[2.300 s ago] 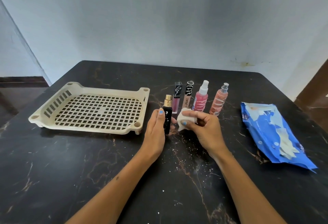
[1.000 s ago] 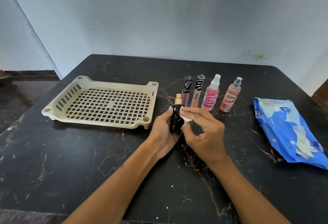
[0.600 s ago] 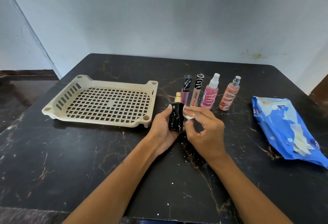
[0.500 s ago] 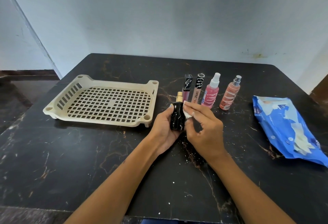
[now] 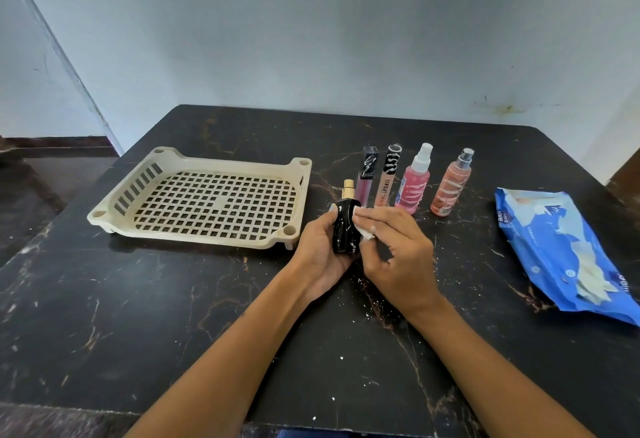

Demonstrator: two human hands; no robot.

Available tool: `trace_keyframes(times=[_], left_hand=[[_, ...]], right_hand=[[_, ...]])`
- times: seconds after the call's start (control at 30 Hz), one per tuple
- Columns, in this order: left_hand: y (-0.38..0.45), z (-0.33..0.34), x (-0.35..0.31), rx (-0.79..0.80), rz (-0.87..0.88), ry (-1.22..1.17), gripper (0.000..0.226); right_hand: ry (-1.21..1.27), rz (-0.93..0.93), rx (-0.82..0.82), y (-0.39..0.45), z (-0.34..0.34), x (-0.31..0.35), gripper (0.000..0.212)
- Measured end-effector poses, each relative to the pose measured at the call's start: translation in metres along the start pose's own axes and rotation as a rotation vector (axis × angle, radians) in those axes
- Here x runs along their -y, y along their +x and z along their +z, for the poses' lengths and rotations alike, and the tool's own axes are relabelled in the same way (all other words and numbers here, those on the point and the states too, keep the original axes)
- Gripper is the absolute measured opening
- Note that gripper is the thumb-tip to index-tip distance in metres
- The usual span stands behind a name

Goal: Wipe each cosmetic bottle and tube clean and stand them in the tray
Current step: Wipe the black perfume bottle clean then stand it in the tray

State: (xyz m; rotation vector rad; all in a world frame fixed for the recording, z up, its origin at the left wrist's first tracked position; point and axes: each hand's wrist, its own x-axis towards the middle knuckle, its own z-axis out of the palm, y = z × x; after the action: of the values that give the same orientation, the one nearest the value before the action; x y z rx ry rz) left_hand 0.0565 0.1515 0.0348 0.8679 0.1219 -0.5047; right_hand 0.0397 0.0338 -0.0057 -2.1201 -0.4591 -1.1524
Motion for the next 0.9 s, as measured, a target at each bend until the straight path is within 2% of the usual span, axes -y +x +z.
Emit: trace_keyframes(times=[0.23,0.4,0.9], left_hand=[[0.0011,-0.0006,0.0009,0.014,0.000,0.010,0.043],[0.0015,0.0012,0.0040,0.021,0.030,0.057,0.042],[0.0044,-0.0048,0.0013,0.031,-0.005,0.003,0.042]], right_hand=[[0.001,0.002,0.010,-0.0029,-0.0020,0.0010,0.026],[-0.003,0.069,-0.007,-0.0012,-0.0030,0.0004,0.027],[0.051,0.096,-0.021,-0.0048,-0.0032,0.0035,0.023]])
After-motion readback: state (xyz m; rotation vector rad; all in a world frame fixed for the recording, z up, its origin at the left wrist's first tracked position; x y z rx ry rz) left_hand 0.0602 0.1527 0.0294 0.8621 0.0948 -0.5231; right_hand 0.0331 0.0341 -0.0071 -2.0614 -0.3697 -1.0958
